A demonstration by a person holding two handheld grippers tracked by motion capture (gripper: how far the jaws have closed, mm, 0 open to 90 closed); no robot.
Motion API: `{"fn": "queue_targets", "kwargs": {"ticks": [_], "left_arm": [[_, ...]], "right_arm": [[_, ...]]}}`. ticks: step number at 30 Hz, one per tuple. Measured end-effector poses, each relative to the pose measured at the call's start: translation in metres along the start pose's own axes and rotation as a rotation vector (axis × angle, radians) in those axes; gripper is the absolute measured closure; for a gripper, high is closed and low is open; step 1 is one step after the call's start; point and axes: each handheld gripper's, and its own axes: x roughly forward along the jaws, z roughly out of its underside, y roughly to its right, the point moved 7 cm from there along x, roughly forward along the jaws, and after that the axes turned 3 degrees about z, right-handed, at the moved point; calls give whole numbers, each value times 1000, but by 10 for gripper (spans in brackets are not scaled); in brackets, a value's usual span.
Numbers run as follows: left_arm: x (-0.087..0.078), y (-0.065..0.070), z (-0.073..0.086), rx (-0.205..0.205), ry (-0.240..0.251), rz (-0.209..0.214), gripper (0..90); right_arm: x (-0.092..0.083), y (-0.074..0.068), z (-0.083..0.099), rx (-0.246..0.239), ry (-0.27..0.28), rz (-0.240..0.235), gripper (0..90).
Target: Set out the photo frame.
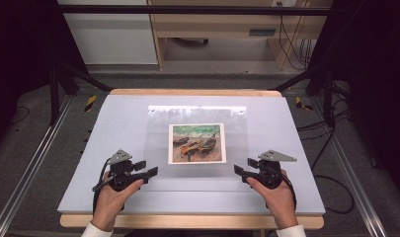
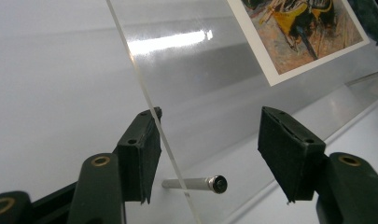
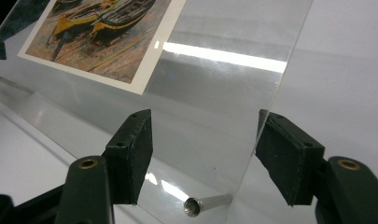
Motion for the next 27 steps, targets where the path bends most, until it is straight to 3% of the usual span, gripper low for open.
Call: {"fn": "queue_targets", "kwargs": {"ticks": [27], "left_arm": [[-12,6,11,22,10,-19,487]], "right_arm": [[-15,-4,10,-36,14,26,478]]}}
